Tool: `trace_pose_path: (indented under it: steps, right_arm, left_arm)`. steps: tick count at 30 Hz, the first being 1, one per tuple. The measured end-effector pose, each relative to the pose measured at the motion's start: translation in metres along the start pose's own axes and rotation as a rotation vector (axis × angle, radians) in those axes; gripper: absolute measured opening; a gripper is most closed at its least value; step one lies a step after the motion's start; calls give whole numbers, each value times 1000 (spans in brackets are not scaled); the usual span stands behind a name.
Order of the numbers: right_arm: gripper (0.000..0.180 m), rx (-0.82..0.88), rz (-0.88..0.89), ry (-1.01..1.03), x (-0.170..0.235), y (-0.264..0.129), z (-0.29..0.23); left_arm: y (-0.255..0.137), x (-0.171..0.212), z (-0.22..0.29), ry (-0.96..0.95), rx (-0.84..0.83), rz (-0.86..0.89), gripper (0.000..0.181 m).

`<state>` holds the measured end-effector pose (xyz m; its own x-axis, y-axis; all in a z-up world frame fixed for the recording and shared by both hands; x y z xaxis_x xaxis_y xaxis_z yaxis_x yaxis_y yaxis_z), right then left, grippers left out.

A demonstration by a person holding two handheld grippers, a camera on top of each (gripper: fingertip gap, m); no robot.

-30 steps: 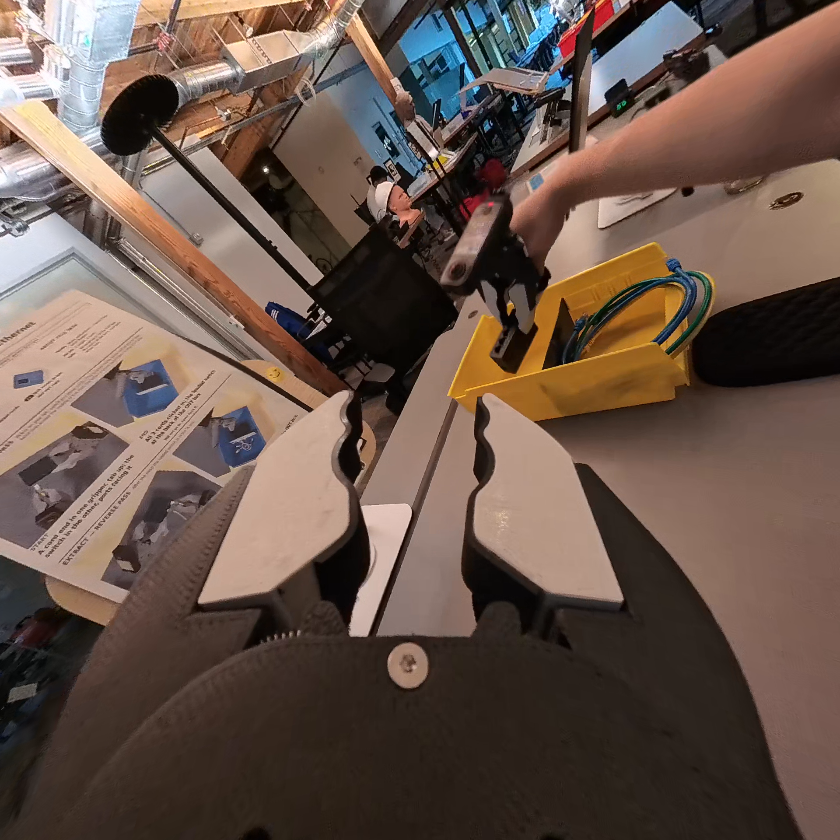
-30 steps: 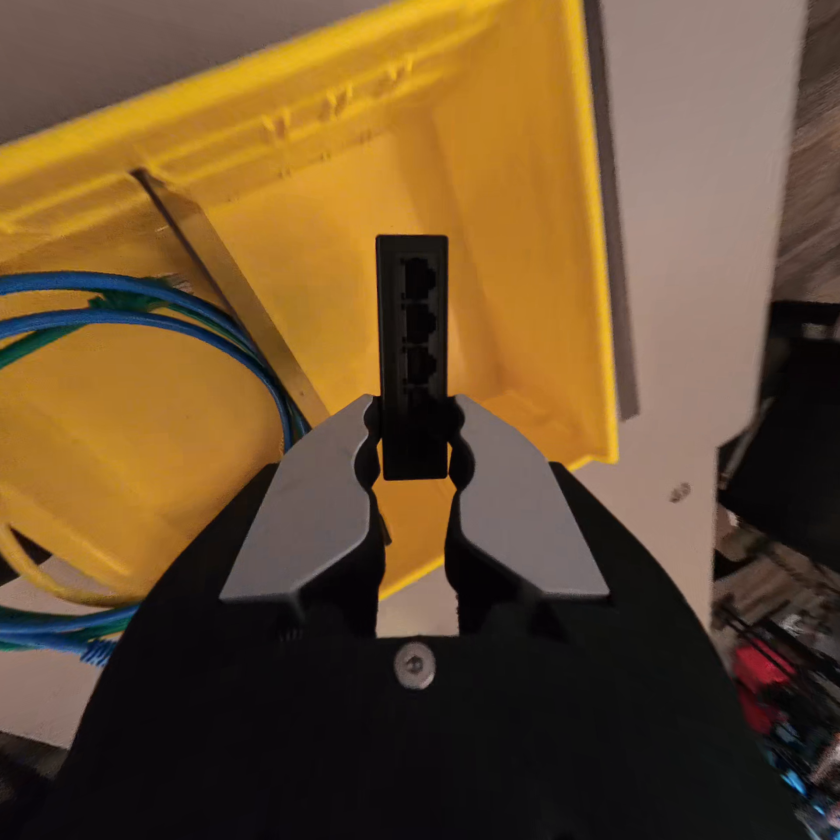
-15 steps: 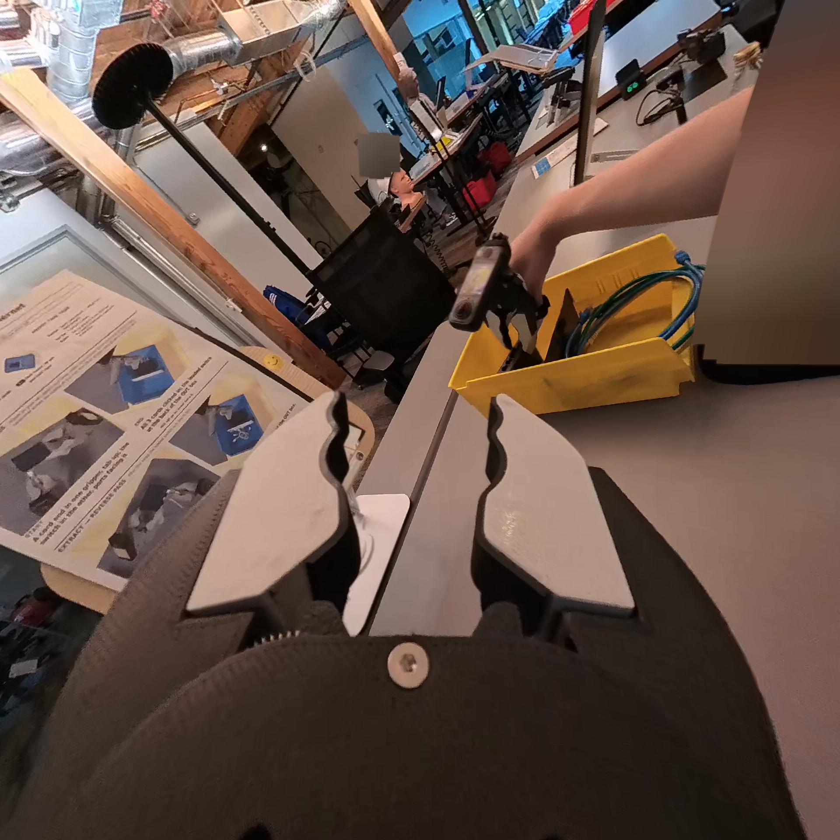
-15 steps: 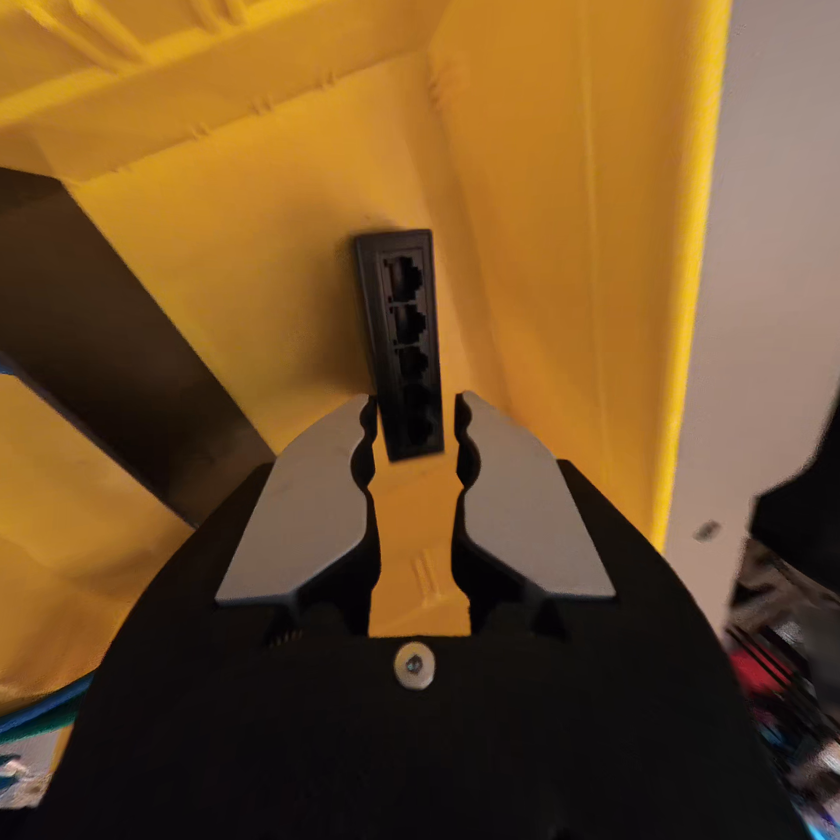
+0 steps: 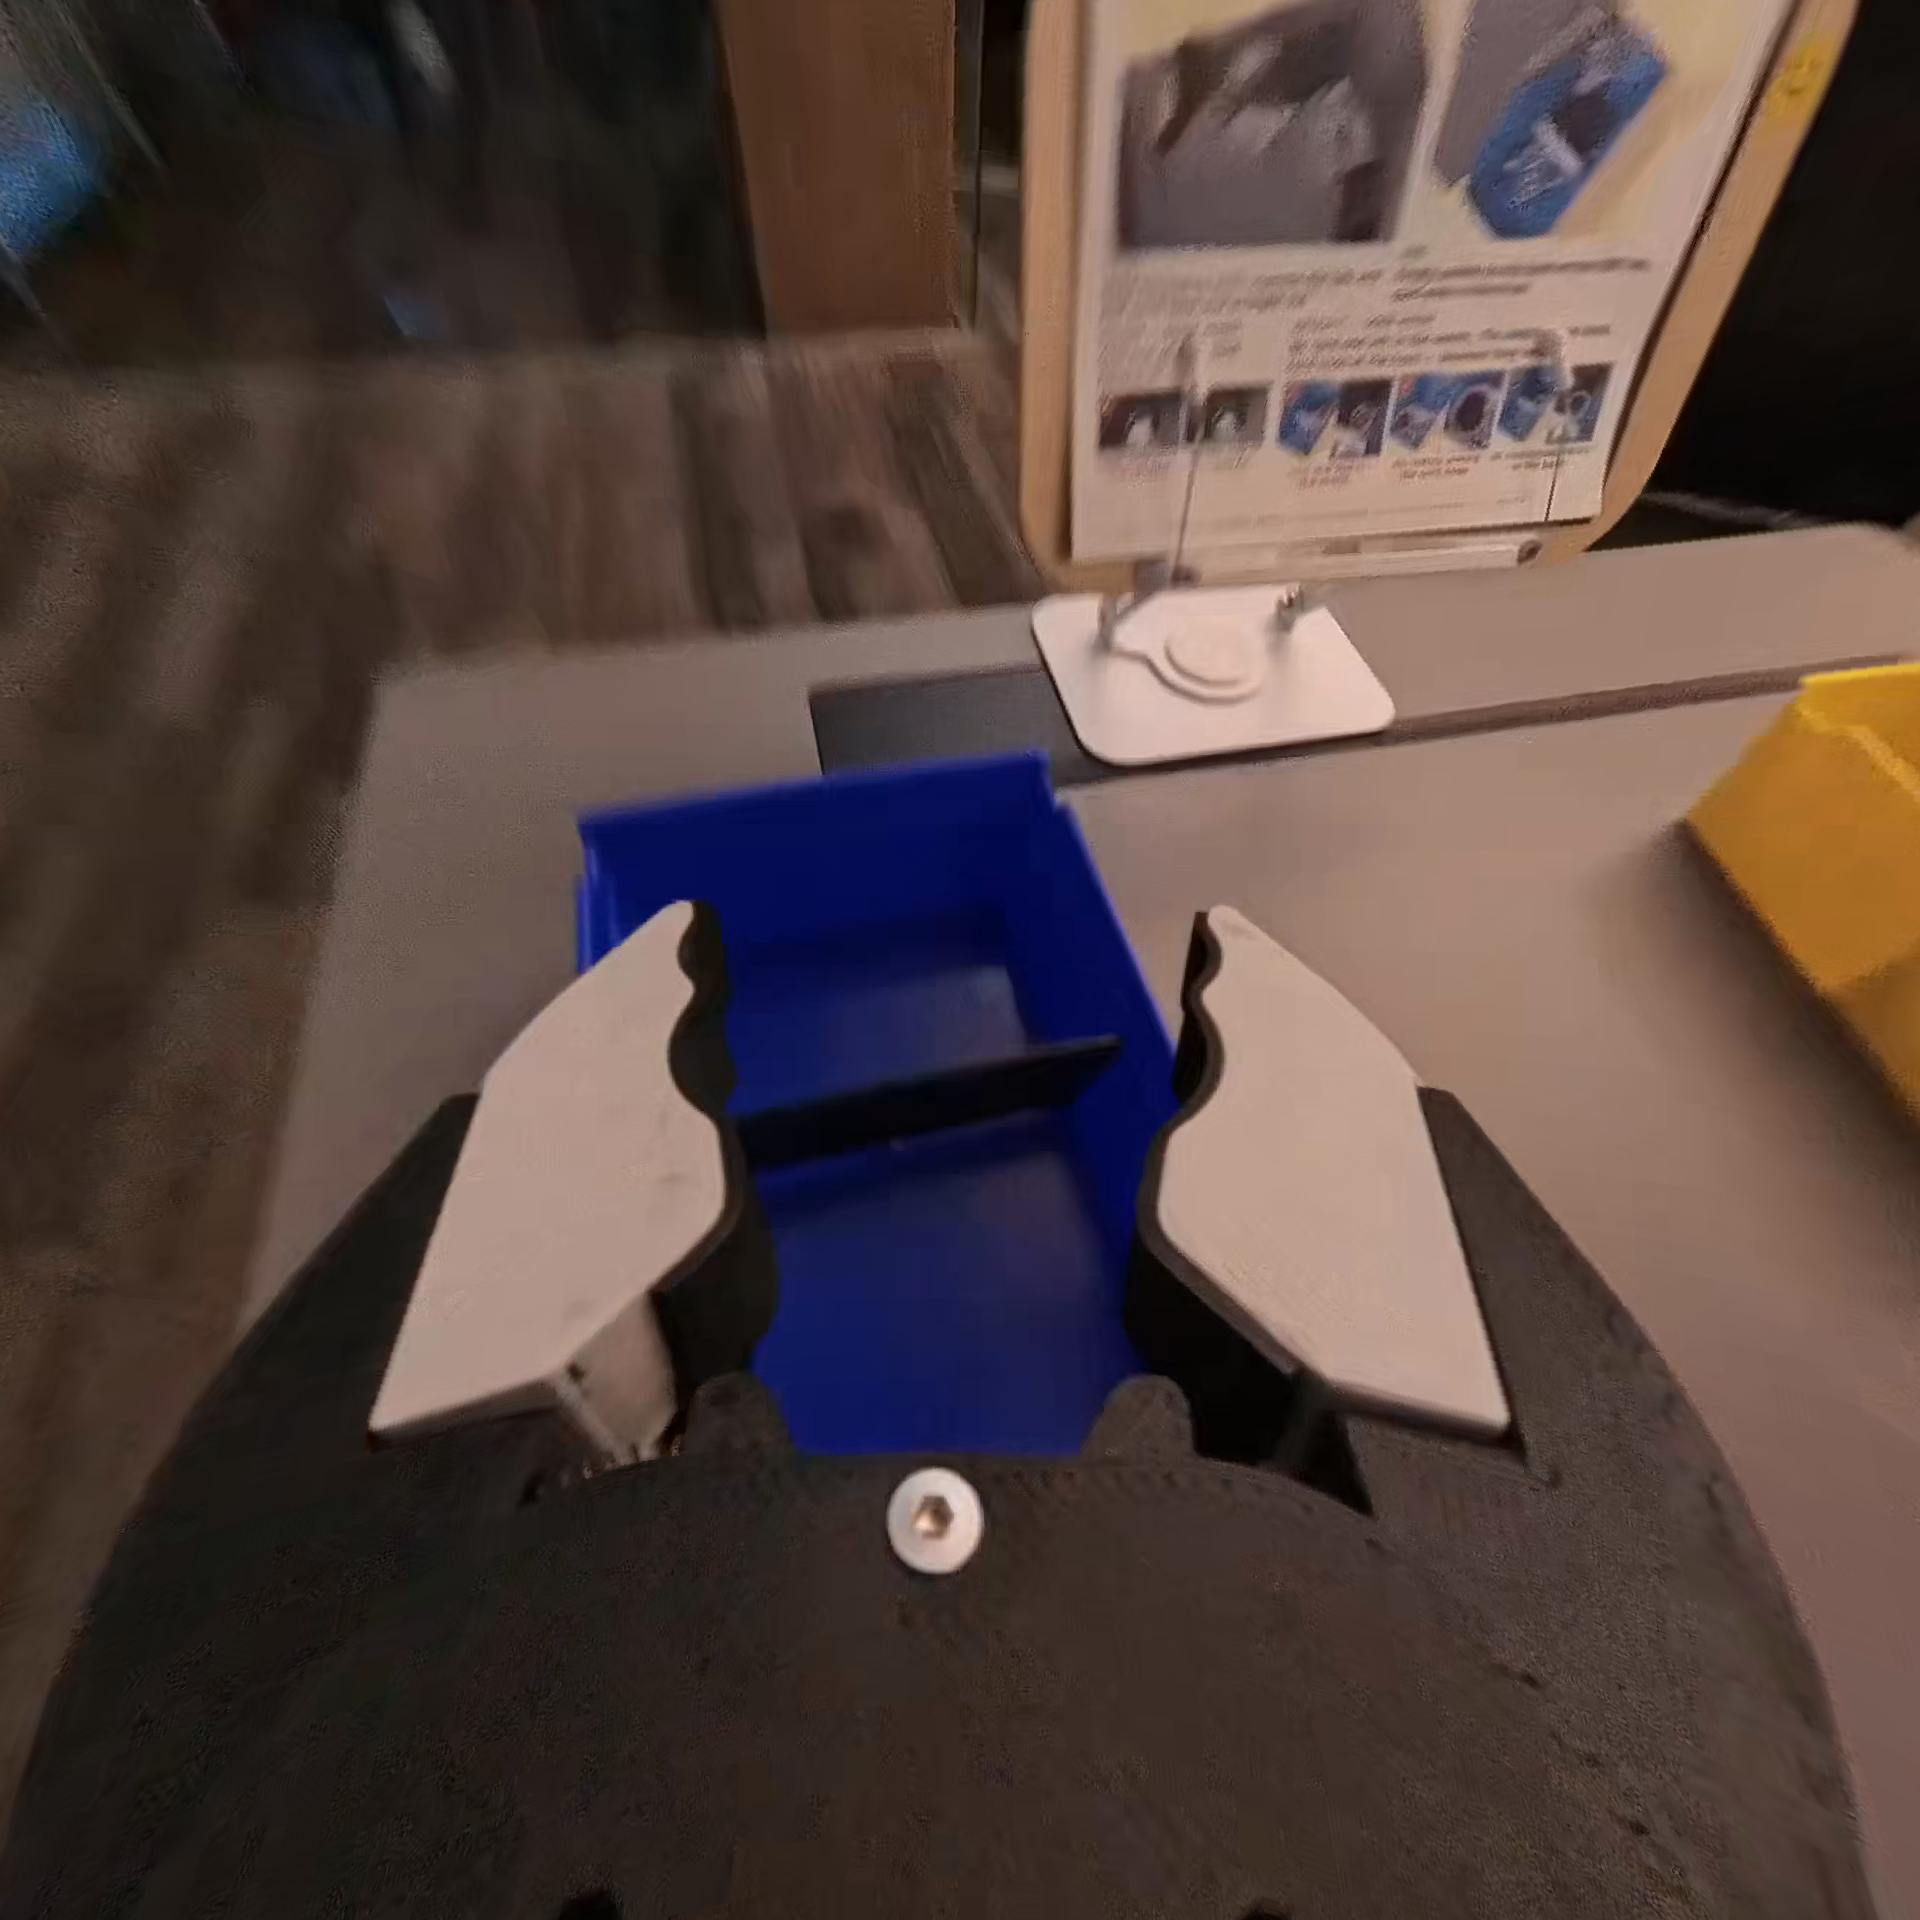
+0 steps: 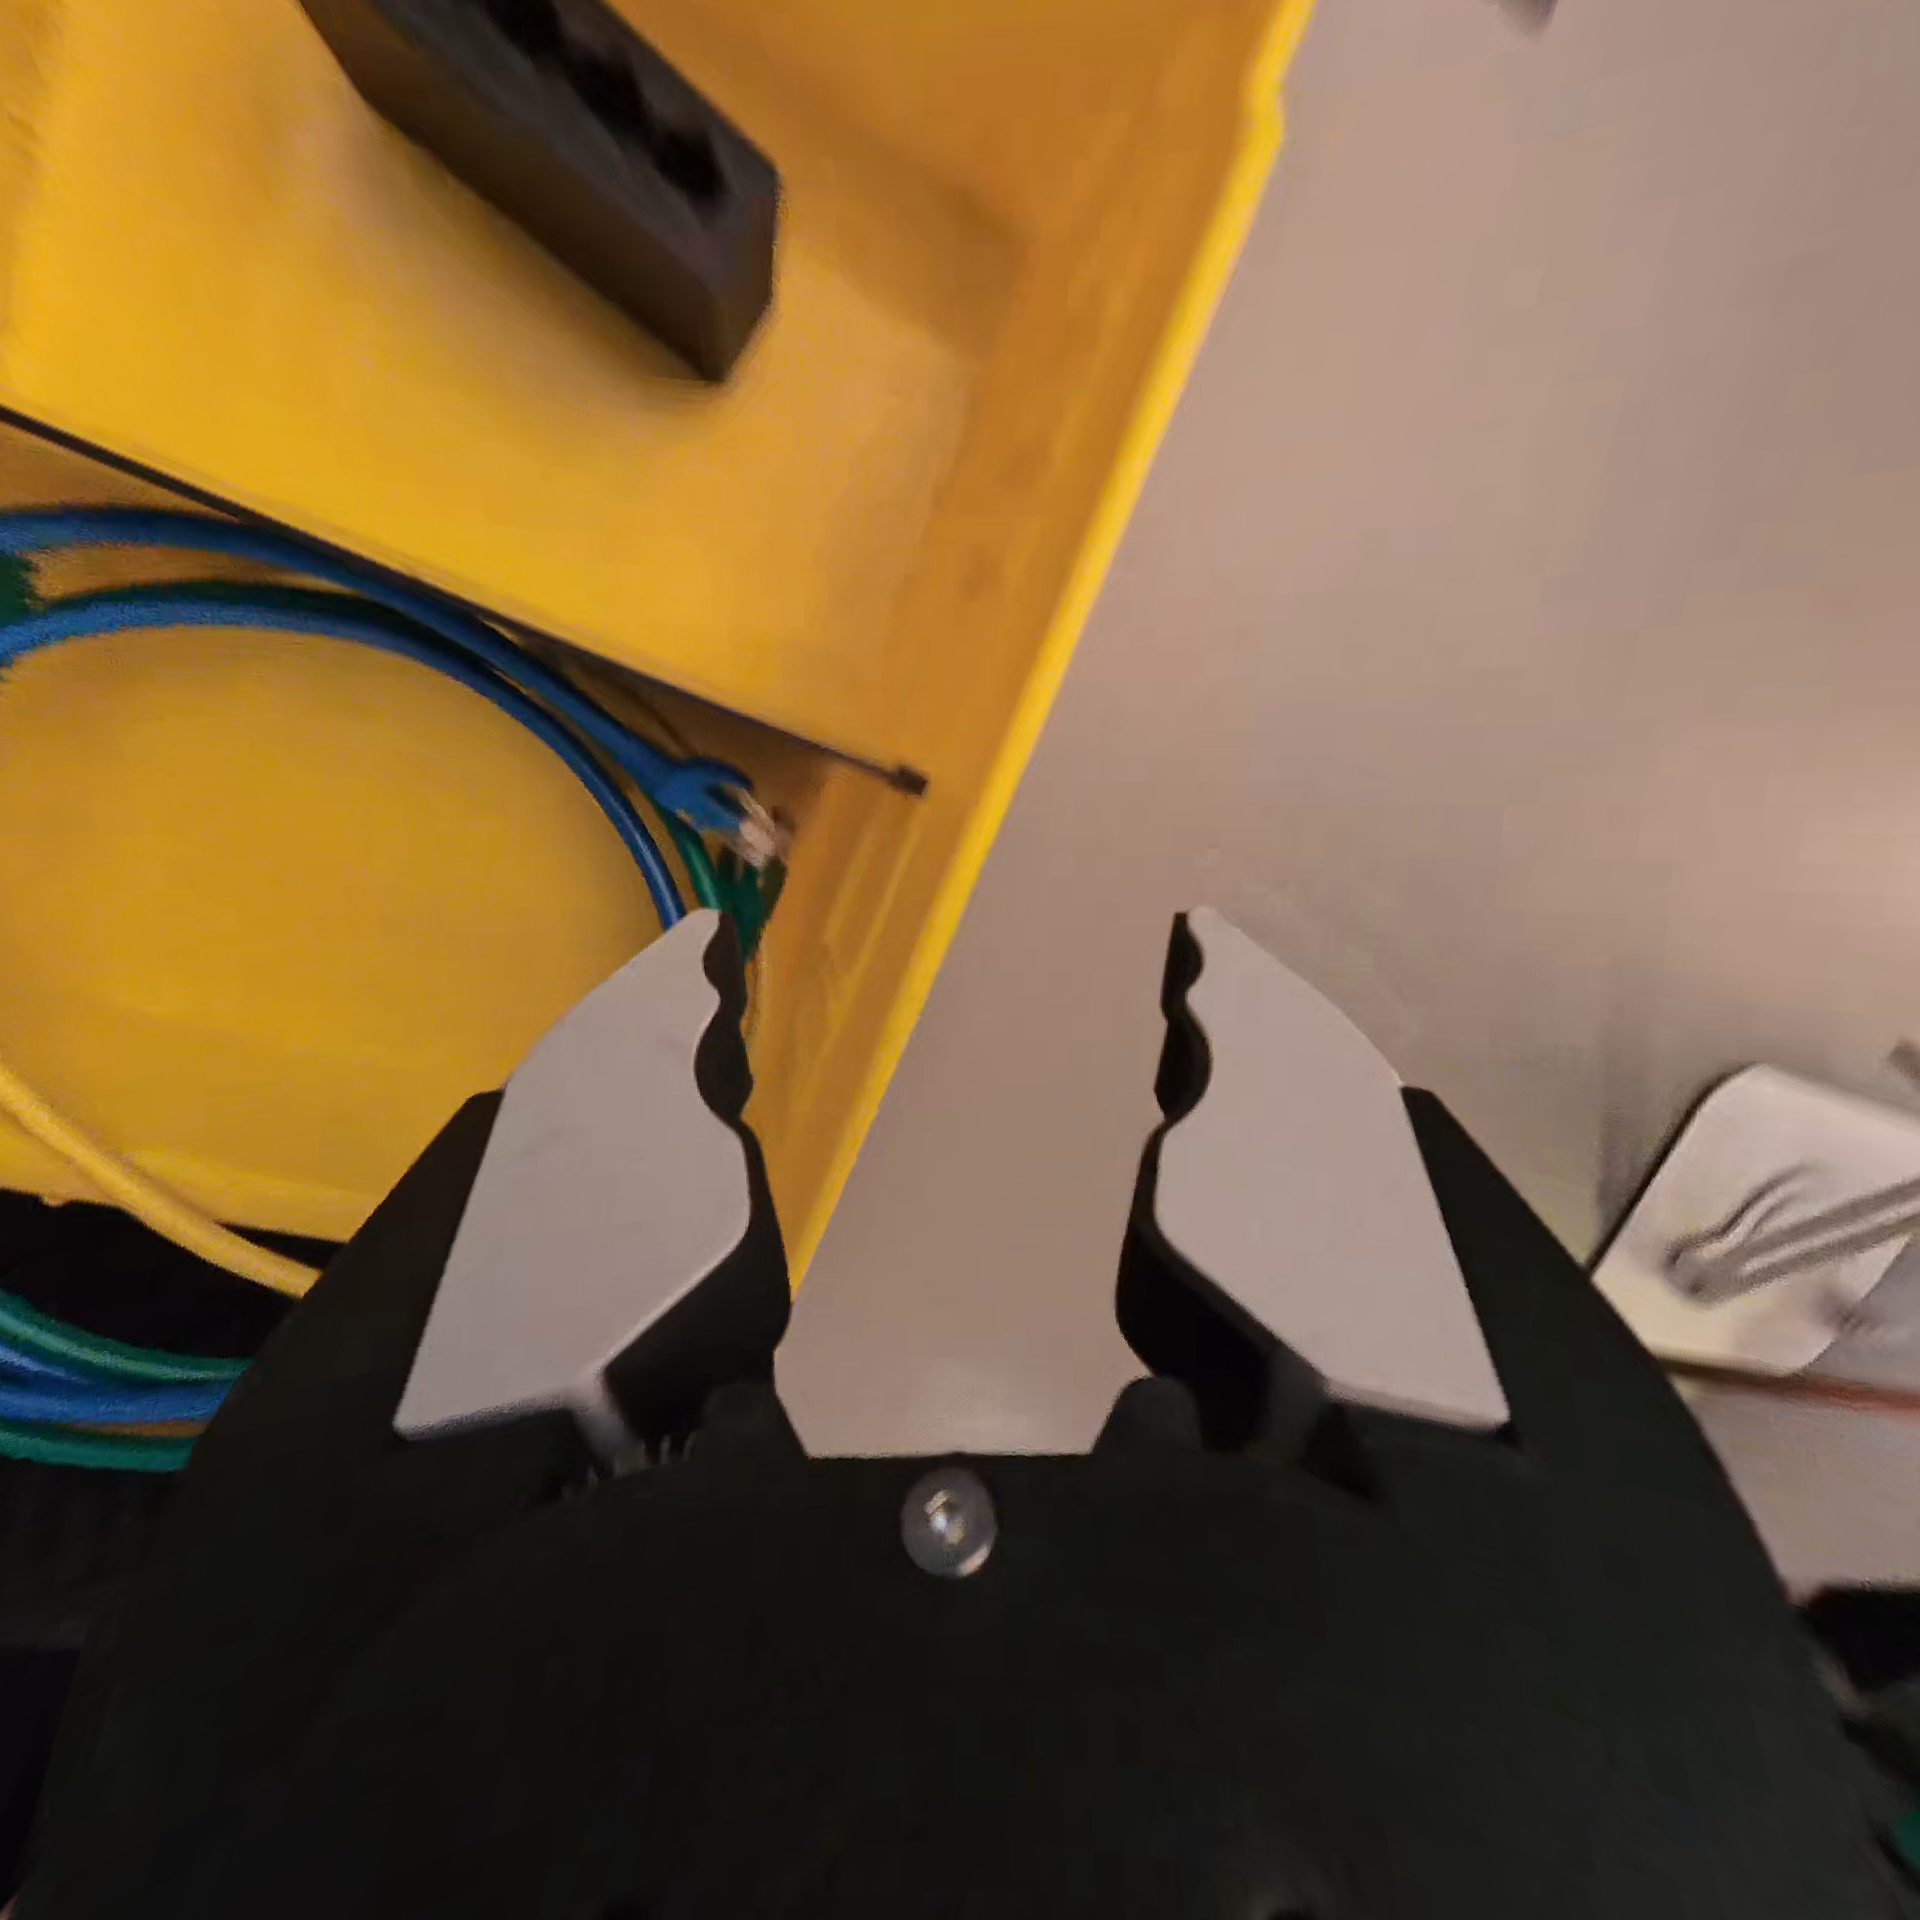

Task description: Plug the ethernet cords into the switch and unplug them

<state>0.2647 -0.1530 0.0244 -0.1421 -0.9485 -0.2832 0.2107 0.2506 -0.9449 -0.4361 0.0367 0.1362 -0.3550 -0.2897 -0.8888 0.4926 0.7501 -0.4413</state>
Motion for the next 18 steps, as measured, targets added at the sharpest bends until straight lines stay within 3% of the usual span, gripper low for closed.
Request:
trace_pose_path:
  steps: [1,5,10,16,18]
  right_arm:
    - [78,7,-41,42,5,6,4]
    - [52,-106,-179,186,19,28,8]
    - [7,-256,-254,280,21,43,1]
    - [7,-256,-311,235,18,42,-12]
    - [8,-279,-318,221,18,40,-23]
  left_arm:
    - [2,12,-16,-74,8,-36,80]
    - [10,66,-67,-239,-57,-219,84]
    - [24,119,-97,-432,58,-336,85]
    - [63,145,-88,-449,287,-512,61]
    - [74,149,-83,-404,284,-597,51]
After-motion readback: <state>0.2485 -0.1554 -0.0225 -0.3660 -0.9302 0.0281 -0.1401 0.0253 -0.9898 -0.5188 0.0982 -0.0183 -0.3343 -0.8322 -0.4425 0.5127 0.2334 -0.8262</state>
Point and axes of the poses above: each gripper's, where its closed fingertips meet, y out along the fingers, x out of its underside, z = x × y across the jaws, the point moved 10 cm from there along -y, back along the fingers, and after that the axes turned 12 degrees about y, right-handed, at the moved point
